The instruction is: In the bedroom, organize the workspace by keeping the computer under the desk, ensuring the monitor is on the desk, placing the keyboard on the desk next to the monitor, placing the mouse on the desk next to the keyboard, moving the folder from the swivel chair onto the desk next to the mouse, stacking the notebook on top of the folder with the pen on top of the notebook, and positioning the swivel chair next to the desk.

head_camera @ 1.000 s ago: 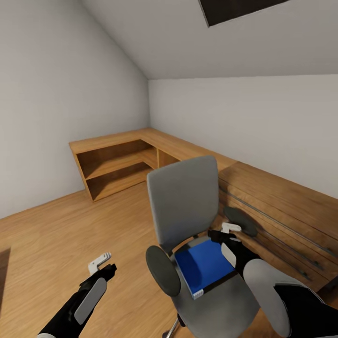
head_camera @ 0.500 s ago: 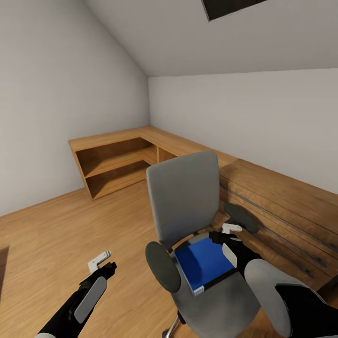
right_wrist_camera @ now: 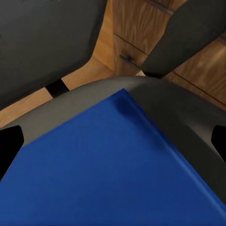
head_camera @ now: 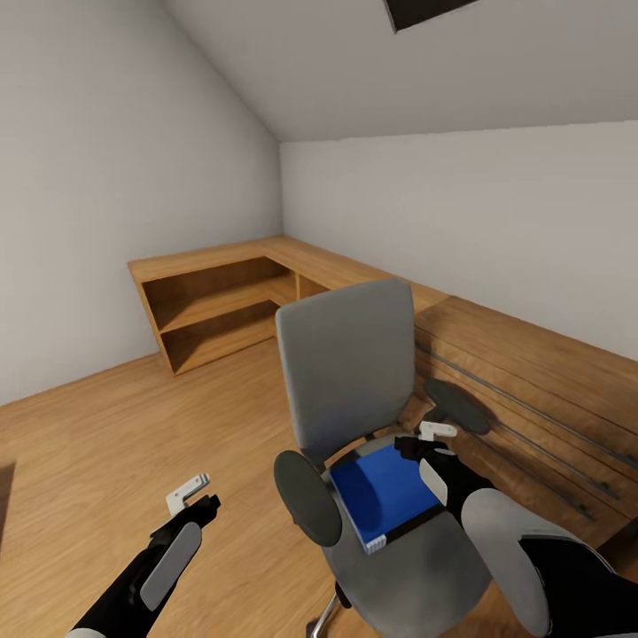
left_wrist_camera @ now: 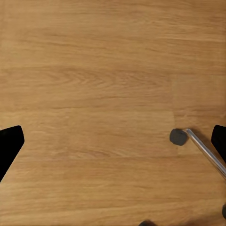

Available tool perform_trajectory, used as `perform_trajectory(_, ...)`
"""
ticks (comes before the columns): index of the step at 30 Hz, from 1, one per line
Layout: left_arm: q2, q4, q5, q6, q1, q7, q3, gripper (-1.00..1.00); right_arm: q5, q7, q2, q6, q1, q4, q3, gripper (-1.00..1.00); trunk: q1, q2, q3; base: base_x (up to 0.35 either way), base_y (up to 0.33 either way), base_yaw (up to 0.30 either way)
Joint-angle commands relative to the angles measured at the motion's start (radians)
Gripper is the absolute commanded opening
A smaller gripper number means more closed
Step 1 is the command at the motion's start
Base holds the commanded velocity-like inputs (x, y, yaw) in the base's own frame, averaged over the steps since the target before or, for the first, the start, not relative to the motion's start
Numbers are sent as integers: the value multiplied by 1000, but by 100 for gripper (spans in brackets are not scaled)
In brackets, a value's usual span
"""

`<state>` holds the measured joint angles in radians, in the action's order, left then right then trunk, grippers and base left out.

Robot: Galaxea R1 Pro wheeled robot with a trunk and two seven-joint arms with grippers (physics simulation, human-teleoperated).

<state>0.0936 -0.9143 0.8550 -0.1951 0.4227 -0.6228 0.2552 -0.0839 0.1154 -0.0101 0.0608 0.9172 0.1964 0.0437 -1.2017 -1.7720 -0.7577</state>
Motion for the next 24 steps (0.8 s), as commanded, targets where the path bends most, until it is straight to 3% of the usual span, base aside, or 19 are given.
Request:
perform_trajectory(1, 1, -1, 4, -3, 1, -7, 4, 100, -7, 2, -1, 5, 0, 2, 4, 100, 0, 0, -1, 0, 0, 0)
perform_trajectory(7, 2, 0, 3, -3, 1, -7, 3, 100, 17, 6, 0, 25, 1, 12, 0, 100, 0, 0, -1, 0, 0, 0)
perform_trajectory(11, 14, -2, 3, -3, 1, -7, -10, 100, 37, 12, 14, 125, 4, 40, 0, 100, 0, 0, -1, 0, 0, 0)
perform_trajectory(14, 20, -5, 3, -3, 1, -7, -21, 100, 42, 15, 17, 235, 6, 142, 1, 100, 0, 0, -1, 0, 0, 0)
perform_trajectory(24, 22, -7, 2, -3, 1, -7, -24, 100, 38, 13, 18, 280, 6, 194, 5, 100, 0, 0, -1, 0, 0, 0)
